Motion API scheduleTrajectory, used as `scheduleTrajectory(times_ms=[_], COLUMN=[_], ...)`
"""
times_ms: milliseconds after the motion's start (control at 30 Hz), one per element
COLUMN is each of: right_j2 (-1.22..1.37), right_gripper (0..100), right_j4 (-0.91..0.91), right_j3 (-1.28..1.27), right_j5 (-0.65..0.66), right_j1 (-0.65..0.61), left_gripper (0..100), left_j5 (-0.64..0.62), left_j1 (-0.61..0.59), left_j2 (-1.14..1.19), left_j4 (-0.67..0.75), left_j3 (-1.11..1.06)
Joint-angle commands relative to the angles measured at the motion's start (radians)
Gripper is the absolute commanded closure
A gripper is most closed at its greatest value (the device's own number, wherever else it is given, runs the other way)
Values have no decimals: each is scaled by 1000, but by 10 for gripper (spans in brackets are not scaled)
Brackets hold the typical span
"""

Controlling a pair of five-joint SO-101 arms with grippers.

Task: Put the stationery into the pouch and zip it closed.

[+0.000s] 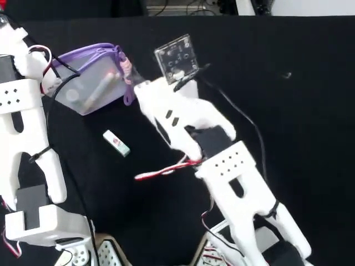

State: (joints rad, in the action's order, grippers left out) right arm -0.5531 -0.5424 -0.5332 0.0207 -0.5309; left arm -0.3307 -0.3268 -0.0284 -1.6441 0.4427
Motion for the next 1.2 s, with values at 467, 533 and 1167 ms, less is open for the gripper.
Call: scheduleTrajectory(times_ms=[467,533,1167], right_j2=[406,515,1084], right_gripper=[850,850,853], right_j4=[226,221,-258], right_j3=[-128,-53,639], right_j5=[14,14,5], right_j1=[-276,-296,-284], left_gripper=[971,971,971], left_j5=[34,34,34], left_j1=[-403,-432,-447], left_j2=[-2,-2,-2], left_j4=[83,94,103], left_j3=[127,131,131])
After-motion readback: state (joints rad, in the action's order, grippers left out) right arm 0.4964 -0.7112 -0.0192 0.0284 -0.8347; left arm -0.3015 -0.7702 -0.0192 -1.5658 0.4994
